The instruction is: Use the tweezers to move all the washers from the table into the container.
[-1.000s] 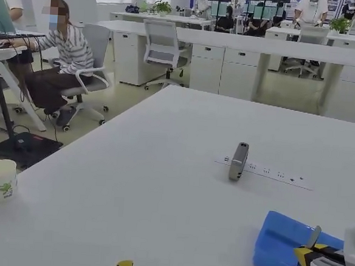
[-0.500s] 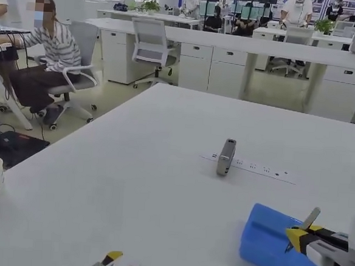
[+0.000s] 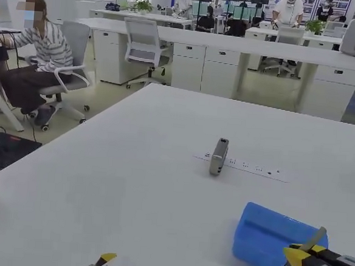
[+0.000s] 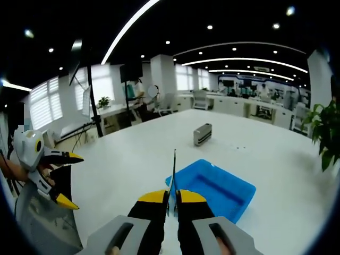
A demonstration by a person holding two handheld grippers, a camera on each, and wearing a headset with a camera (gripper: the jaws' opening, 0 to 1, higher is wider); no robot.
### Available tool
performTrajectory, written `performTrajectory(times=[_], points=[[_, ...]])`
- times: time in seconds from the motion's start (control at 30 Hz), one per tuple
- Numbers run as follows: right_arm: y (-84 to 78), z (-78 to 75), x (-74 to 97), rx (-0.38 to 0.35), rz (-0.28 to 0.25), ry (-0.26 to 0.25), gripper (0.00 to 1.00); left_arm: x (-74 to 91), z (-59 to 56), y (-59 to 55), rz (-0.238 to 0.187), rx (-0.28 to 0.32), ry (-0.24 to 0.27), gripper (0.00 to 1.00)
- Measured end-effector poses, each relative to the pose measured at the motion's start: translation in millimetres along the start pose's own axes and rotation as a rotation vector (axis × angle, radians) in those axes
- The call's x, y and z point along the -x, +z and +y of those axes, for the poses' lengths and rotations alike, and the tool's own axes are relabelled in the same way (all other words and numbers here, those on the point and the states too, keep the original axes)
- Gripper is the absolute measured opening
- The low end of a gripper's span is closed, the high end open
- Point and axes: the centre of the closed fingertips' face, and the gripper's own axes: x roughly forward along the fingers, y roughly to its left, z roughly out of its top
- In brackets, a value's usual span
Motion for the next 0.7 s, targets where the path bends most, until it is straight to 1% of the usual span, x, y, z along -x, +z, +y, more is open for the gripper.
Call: performTrajectory(times=[0.17, 0.37, 0.5, 0.7], points=[[-15.7, 6.1, 4.6, -0.015, 0.020, 0.007, 0.04, -0.2, -1.2, 0.0, 0.000, -0.002, -0.007, 0.94], [-37.7, 11.9, 10.0, -0.059, 0.045, 0.001, 0.04, 0.0, -1.9, -0.2, 0.002, -0.004, -0.009, 0.93], [-51.2, 15.1, 8.5, -0.063, 0.068, -0.001, 0.04, 0.6, -1.4, 0.6, -0.002, -0.005, -0.006, 0.93], [-63.5, 15.9, 3.0, -0.063, 0.098, 0.004, 0.04, 0.3, -2.0, -0.1, 0.002, 0.001, -0.010, 0.93]])
